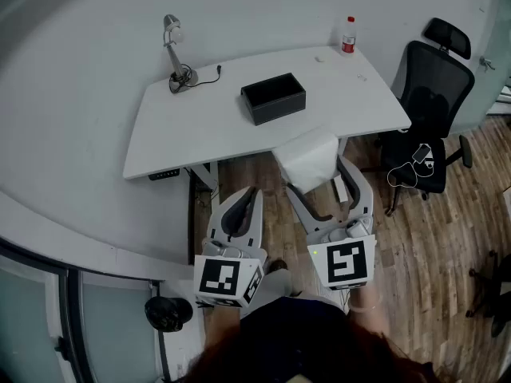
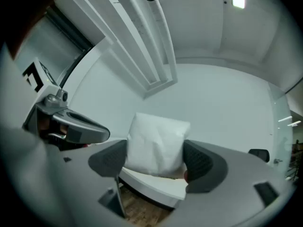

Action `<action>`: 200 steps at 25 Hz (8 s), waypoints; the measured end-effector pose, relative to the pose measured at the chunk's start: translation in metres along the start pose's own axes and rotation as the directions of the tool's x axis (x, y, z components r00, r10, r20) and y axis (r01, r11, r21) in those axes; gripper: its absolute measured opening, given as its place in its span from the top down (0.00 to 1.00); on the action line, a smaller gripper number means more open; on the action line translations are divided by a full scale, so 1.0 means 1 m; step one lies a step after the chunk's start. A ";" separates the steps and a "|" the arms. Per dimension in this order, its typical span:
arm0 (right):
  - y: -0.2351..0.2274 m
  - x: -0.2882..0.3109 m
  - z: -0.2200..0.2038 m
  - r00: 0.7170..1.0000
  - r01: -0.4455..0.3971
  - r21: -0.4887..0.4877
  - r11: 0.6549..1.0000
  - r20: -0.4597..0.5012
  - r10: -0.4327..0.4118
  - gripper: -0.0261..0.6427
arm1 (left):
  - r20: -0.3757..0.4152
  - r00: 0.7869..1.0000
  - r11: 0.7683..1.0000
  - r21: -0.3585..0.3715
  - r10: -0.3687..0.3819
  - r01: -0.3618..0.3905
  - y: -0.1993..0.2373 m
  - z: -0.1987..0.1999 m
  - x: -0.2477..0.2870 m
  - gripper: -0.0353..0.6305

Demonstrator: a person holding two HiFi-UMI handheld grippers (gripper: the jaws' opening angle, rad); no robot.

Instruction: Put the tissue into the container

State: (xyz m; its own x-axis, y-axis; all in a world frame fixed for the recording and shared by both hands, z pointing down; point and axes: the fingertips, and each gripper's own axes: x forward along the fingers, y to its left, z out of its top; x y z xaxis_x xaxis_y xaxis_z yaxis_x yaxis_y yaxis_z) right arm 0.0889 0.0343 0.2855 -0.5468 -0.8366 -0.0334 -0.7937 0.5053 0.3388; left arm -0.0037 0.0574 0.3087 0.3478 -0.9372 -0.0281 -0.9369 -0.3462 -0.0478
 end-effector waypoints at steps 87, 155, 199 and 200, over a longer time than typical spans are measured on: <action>-0.032 0.232 -0.047 0.989 0.031 -0.106 0.994 -0.142 -0.046 0.40 | -0.025 0.994 0.994 -0.030 -0.108 0.107 0.167 -0.025 0.184 0.89; -0.056 0.385 -0.188 0.901 -0.099 0.012 0.995 -0.423 0.094 0.41 | -0.184 0.974 0.989 -0.092 -0.132 0.116 0.237 -0.085 0.321 0.89; -0.054 0.395 -0.198 0.867 -0.064 0.138 0.988 -0.482 0.124 0.43 | -0.211 0.970 0.989 -0.110 -0.123 0.102 0.241 -0.093 0.318 0.89; -0.054 0.393 -0.196 0.870 -0.063 0.137 0.989 -0.478 0.122 0.43 | -0.208 0.971 0.989 -0.109 -0.122 0.101 0.240 -0.092 0.316 0.89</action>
State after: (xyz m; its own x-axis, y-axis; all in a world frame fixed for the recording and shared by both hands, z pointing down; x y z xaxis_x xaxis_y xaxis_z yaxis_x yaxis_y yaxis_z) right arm -0.0310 -0.3628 0.4381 -0.4451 -0.7676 0.4612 -0.7868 0.5811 0.2079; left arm -0.1215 -0.3257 0.3803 0.4445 -0.8763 0.1858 -0.8953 -0.4417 0.0582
